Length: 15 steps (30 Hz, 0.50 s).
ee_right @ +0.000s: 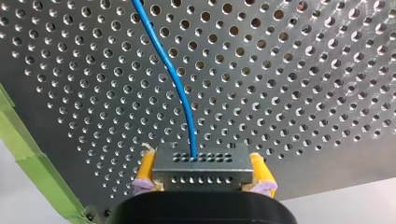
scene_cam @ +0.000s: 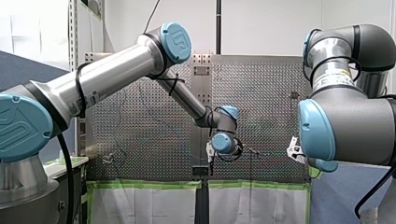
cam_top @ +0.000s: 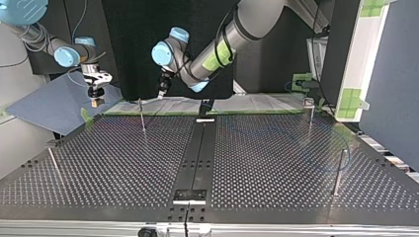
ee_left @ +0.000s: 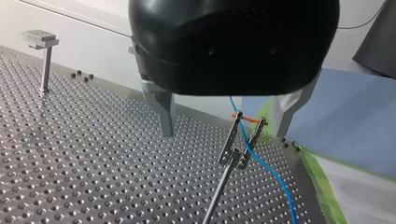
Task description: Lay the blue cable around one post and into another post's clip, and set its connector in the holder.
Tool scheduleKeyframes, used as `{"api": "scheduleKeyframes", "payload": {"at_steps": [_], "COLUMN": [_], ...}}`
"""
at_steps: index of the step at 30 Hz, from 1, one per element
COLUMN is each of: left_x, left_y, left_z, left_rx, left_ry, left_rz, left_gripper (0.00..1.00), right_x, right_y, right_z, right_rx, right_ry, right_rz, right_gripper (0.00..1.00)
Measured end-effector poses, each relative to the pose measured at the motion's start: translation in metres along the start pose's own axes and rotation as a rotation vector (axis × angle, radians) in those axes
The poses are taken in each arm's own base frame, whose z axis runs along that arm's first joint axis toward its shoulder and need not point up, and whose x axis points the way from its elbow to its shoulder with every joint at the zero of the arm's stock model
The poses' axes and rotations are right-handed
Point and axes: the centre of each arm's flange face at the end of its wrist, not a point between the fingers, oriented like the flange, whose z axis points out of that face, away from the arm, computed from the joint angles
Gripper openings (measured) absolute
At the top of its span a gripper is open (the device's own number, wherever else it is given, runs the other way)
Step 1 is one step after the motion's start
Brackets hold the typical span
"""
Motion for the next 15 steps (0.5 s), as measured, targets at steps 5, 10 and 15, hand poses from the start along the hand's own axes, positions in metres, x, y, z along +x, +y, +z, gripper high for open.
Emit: {"api": "scheduleKeyframes", "payload": {"at_steps": [5, 10, 15], "left_x": [-0.0002, -0.0005, -0.0005], "left_y": [0.0006, 0.0016, 0.0021], "left_z": [0.0004, 0.0009, 0.0008], "left_rx": [0.0, -0.002, -0.004], "left_ry": [0.0, 0.0, 0.002], "left_rz": [-0.006, -0.015, -0.017], "left_gripper": [0.99, 0.99, 0.99], "right_x": [-0.0002, -0.0001, -0.0002], "right_y": [-0.0006, -0.0008, -0.0009], "right_z": [0.0002, 0.0002, 0.0002], "right_rx": [0.001, 0.002, 0.001], "right_ry": [0.0, 0.001, 0.0], "right_rz": [0.0, -0.001, 0.0], "right_gripper": [0.0, 0.0, 0.0]}}
